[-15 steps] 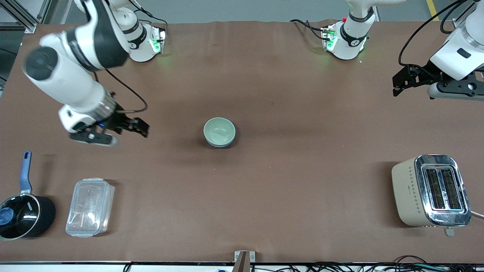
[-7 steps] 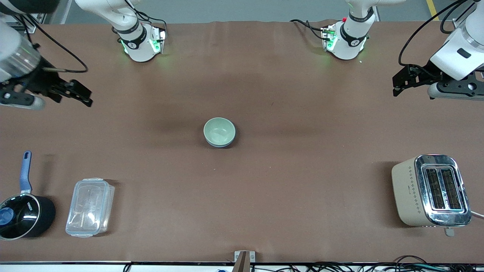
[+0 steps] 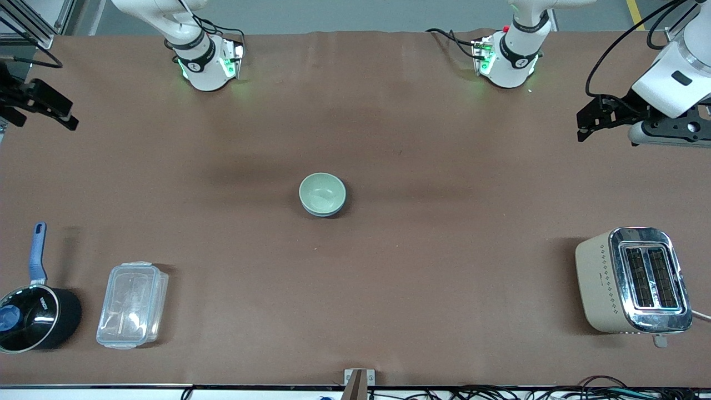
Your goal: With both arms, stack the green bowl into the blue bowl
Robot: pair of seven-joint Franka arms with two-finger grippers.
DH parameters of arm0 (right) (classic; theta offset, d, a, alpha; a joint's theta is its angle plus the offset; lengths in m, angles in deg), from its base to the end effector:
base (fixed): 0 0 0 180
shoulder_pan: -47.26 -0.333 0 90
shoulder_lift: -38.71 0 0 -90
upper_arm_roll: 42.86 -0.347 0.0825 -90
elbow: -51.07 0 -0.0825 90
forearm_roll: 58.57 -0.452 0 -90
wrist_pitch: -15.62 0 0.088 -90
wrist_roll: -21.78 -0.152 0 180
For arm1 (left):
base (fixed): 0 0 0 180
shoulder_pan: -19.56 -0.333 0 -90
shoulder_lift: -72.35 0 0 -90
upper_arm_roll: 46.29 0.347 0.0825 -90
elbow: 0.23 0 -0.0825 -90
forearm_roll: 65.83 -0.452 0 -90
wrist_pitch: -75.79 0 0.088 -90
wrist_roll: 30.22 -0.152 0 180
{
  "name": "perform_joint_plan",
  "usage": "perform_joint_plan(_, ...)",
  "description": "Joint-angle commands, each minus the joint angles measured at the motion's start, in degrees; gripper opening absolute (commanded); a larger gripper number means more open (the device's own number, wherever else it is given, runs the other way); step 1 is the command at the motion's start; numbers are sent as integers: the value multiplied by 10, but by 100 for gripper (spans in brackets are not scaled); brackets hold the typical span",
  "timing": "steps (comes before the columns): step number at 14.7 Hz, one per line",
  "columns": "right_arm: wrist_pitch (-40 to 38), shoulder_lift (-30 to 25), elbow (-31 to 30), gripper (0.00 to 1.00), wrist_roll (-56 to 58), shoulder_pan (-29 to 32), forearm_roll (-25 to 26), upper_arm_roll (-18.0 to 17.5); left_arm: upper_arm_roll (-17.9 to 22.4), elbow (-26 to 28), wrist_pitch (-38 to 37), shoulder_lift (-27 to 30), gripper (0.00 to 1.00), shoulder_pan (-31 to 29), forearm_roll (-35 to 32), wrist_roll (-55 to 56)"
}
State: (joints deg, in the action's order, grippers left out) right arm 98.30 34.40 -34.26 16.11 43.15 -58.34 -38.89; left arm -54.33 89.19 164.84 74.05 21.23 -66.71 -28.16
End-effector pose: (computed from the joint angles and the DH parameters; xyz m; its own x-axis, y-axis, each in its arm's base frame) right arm 0.5822 -0.0010 0.6878 0.9949 -0.0968 0.0285 -0.0968 -0.9953 -0.0041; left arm 0.6035 -0.1021 0.6326 0.9909 -0.1329 0.0236 -0.1324 -0.9910 -0.0187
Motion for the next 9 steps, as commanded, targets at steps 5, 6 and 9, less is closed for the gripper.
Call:
perform_joint_plan(5,-50,15,10,100,7,40,9,-27,0,-4,-8,8,100,-3,2,-22)
perform_joint_plan(6,-46,20,11,100,7,48,9,-31,0,-4,-16,8,100,-3,2,-24)
perform_joint_plan(9,-39,24,10,100,7,49,6,-31,1,-5,-26,8,100,-4,4,-40)
